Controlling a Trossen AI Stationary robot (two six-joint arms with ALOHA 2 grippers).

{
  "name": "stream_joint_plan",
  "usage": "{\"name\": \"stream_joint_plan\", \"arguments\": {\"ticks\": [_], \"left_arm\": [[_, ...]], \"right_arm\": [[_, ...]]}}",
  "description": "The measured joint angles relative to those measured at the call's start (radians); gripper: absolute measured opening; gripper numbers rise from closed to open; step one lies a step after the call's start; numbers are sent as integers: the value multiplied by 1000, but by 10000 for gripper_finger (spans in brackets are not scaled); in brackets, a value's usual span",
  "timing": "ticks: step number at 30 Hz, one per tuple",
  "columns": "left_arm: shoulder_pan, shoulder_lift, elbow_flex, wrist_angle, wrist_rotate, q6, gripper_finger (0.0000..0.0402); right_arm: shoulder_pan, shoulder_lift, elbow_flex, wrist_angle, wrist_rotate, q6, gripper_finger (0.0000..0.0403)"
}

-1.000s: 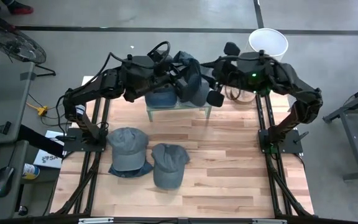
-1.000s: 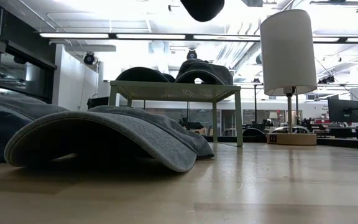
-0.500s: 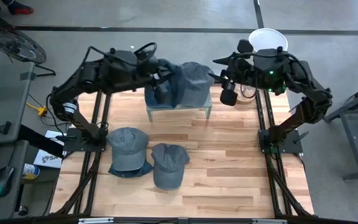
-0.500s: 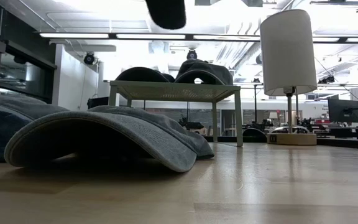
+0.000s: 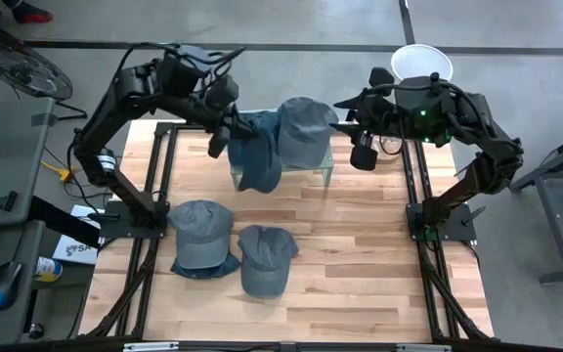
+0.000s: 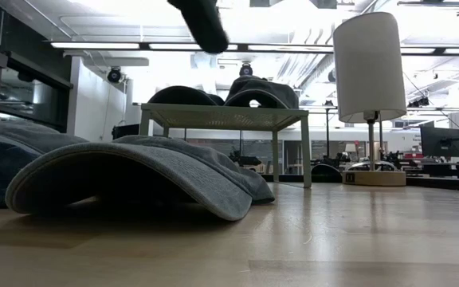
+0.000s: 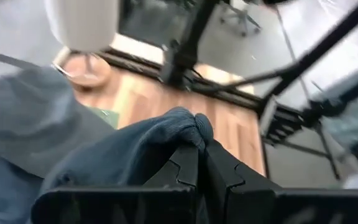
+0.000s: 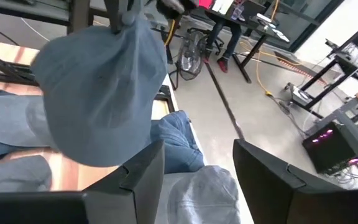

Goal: Pick & Place hat
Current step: Stack the right blue cap on the blue cap on the shelf

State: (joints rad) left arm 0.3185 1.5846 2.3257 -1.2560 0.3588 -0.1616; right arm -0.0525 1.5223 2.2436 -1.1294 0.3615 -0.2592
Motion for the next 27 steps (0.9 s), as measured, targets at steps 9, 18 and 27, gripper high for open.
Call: {"name": "stream_joint_plan", "arguments": {"ticks": [9, 18, 27], "left_arm": [[82, 19, 0, -198, 254, 109, 0], [53, 39, 0, -215, 414, 178, 0], [-3, 56, -2, -221, 433, 201, 0]], "right_arm": [[-36, 3, 0, 0, -46, 20, 177], [-78, 75, 0, 20, -342, -33, 177], [-78, 172, -2, 90, -530, -85, 177]]}}
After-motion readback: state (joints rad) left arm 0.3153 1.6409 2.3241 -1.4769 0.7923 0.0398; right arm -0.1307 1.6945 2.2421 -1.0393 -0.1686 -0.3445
